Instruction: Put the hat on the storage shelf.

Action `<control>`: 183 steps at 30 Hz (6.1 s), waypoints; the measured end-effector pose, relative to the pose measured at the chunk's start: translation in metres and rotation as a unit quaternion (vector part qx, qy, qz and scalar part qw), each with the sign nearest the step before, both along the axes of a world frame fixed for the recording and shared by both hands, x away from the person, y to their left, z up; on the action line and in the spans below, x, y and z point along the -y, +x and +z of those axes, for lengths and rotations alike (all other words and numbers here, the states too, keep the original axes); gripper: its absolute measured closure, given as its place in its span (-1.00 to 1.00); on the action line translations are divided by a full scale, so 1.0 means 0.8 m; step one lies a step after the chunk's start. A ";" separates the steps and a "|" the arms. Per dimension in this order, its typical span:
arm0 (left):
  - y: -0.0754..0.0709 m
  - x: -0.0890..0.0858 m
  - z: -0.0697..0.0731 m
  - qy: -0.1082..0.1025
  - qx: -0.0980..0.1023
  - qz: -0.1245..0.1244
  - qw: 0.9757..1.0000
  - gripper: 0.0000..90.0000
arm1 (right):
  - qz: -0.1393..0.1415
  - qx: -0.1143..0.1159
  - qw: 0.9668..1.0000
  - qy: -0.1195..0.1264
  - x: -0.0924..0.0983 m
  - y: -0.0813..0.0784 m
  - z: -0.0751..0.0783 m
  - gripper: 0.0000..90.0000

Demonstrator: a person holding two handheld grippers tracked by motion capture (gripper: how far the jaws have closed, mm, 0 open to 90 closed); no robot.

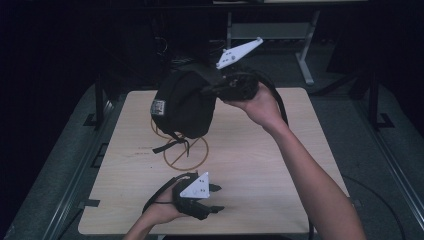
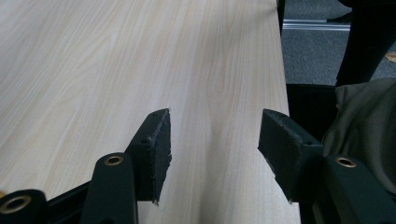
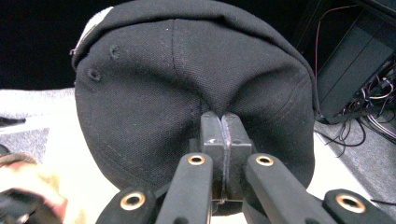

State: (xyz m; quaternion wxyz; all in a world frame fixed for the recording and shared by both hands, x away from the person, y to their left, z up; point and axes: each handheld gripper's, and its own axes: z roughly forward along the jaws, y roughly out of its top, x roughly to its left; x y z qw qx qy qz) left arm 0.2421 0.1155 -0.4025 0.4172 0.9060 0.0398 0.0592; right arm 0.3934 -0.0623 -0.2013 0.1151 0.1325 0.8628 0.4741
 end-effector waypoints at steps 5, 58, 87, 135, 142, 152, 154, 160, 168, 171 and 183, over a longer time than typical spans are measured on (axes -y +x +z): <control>0.002 -0.004 -0.002 -0.005 -0.006 0.005 1.000 -0.02 | 0.002 -0.006 1.000 -0.003 -0.026 0.019 0.004 1.00; 0.017 -0.025 -0.013 -0.025 -0.007 0.064 0.998 -0.25 | -0.044 -0.086 0.992 0.083 -0.059 0.057 -0.044 -0.11; 0.017 -0.027 -0.013 -0.040 -0.006 0.081 0.996 -0.37 | -0.055 -0.113 0.988 0.092 -0.018 0.051 -0.049 -0.43; 0.015 -0.015 -0.020 -0.029 -0.015 0.070 0.997 -0.44 | -0.111 -0.118 0.982 0.093 0.093 0.028 -0.066 -0.59; 0.014 -0.014 -0.020 -0.027 -0.013 0.069 0.997 -0.44 | -0.116 -0.122 0.981 0.092 0.106 0.025 -0.072 -0.59; 0.014 -0.013 -0.021 -0.027 -0.015 0.069 0.997 -0.45 | -0.127 -0.126 0.980 0.093 0.125 0.020 -0.079 -0.59; 0.014 -0.013 -0.022 -0.027 -0.014 0.070 0.997 -0.45 | -0.129 -0.127 0.979 0.092 0.129 0.019 -0.080 -0.59; 0.014 -0.013 -0.022 -0.030 -0.018 0.073 0.997 -0.45 | -0.135 -0.126 0.979 0.089 0.141 0.015 -0.084 -0.59; 0.015 -0.013 -0.022 -0.027 -0.018 0.073 0.997 -0.45 | -0.147 -0.130 0.977 0.089 0.160 0.009 -0.093 -0.59; 0.015 -0.013 -0.022 -0.028 -0.019 0.073 0.997 -0.45 | -0.148 -0.132 0.976 0.088 0.166 0.007 -0.098 -0.59; 0.015 -0.013 -0.023 -0.025 -0.022 0.074 0.997 -0.45 | -0.157 -0.143 0.973 0.085 0.186 -0.001 -0.112 -0.60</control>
